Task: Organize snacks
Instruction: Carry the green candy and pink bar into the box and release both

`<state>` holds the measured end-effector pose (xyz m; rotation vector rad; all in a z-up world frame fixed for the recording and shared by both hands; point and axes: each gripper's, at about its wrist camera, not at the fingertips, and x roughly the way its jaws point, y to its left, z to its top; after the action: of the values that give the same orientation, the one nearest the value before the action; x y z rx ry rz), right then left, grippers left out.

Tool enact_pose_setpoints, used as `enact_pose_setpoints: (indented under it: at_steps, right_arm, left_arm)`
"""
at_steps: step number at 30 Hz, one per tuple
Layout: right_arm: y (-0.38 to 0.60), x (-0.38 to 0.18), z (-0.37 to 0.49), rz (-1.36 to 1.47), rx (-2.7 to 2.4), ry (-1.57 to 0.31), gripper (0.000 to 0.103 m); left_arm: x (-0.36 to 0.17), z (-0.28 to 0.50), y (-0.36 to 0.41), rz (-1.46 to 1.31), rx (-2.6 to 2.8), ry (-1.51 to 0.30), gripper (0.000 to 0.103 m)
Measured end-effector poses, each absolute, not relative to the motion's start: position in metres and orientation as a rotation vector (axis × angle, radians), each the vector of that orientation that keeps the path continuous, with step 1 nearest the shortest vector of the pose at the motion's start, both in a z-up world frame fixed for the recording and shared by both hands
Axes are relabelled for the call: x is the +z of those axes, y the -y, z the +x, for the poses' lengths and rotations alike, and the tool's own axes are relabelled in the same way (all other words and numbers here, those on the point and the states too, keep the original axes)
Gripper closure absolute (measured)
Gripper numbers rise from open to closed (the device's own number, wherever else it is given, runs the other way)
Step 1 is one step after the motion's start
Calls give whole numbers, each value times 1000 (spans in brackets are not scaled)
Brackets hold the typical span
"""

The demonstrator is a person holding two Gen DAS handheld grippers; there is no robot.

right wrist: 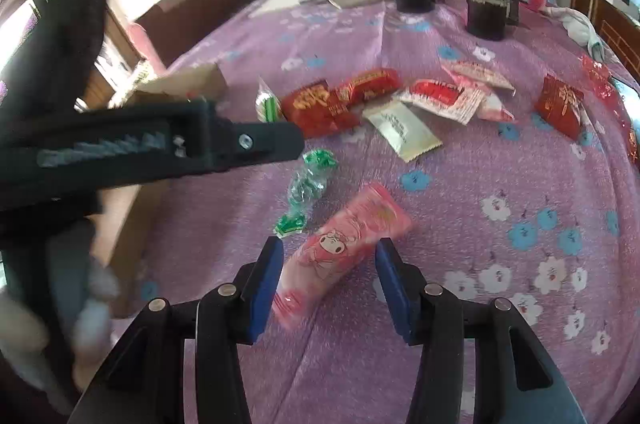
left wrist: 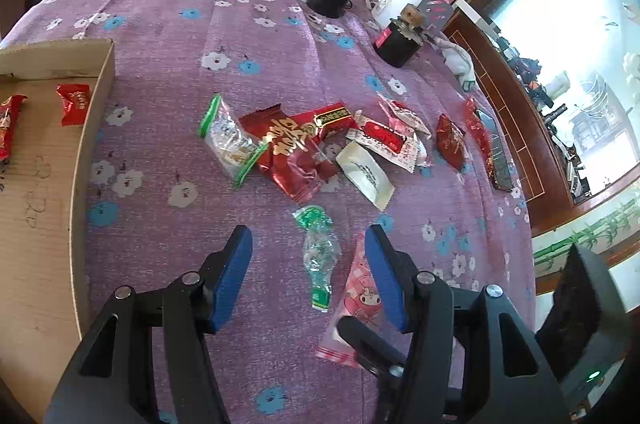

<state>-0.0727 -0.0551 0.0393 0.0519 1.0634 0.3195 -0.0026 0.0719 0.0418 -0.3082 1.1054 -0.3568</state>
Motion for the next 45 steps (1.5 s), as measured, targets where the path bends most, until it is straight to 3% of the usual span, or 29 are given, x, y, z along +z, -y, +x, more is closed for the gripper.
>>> enact_pose_setpoints:
  at_steps: [2, 4, 13, 15, 17, 25, 34, 45]
  right_arm:
    - [56, 37, -75, 36, 296, -1062, 71]
    - [63, 38, -79, 31, 281, -1068, 76]
    - [118, 38, -86, 88, 208, -1071, 76]
    - [123, 38, -88, 100, 208, -1069, 76]
    - [123, 39, -89, 104, 208, -1065, 76]
    - [119, 54, -93, 113, 231, -1030, 77]
    - [53, 101, -87, 146, 455, -970, 77]
    - [-109, 96, -28, 47, 670, -1046, 78]
  left_arm:
    - [41, -2, -70, -302, -361, -1112, 46]
    - [38, -2, -65, -292, -368, -1122, 46]
    - [23, -1, -30, -168, -372, -1137, 46]
    - [23, -6, -20, -68, -324, -1111, 54]
    - [23, -10, -16, -17, -302, -1099, 84]
    - [49, -28, -50, -150, -365, -1050, 85]
    - [101, -56, -156, -235, -269, -931, 85]
    - [53, -19, -270, -398, -65, -1017, 84]
